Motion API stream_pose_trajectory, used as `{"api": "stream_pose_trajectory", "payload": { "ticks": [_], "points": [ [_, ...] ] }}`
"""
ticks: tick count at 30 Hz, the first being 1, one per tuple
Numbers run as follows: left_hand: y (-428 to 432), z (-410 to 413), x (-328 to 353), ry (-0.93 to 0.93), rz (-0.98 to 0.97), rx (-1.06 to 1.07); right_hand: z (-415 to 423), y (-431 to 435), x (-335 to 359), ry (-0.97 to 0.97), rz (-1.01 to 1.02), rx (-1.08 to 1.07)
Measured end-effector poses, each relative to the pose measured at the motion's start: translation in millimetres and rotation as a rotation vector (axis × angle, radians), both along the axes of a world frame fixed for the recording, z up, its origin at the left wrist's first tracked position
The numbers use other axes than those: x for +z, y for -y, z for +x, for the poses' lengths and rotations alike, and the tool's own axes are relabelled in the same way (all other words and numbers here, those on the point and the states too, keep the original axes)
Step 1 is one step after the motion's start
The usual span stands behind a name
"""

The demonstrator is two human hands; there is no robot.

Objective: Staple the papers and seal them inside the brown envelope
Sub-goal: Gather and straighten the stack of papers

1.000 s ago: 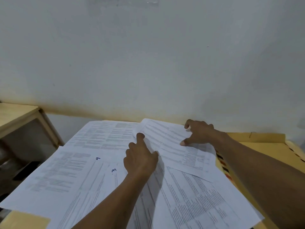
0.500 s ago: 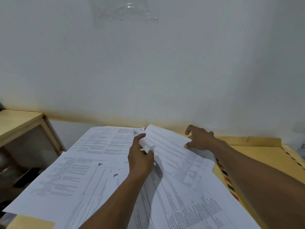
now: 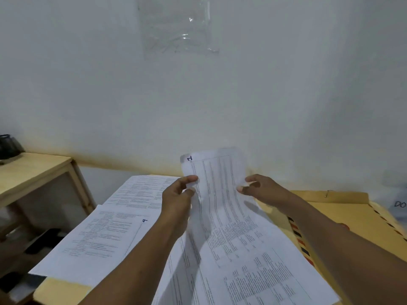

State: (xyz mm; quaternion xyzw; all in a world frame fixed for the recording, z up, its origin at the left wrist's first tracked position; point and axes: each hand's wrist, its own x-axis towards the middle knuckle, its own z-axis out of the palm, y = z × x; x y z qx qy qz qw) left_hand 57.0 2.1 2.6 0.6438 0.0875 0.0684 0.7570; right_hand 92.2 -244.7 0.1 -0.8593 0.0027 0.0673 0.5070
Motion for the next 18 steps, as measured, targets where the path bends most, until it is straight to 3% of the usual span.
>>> {"api": "stream_pose_trajectory", "payload": {
  "ticks": [4, 10, 15, 18],
  "points": [
    [-11.2, -6.1, 24.0, 0.025, -0.148, -0.118, -13.7, -5.8, 7.5, -0.017, 0.144, -0.034],
    [-39.5, -8.2, 46.3, 0.083, -0.126, -0.205, -35.0, -5.6, 45.2, 0.031, 0.506, -0.057],
    [-47.9, -24.4, 37.5, 0.013, -0.003, -0.266, -59.2, -20.3, 65.9, -0.011, 0.666, -0.007],
    [-57.1, -33.2, 24.3, -0.004, 0.166, -0.264, -70.3, -17.4, 51.9, -0.073, 0.602, -0.011]
  ]
}}
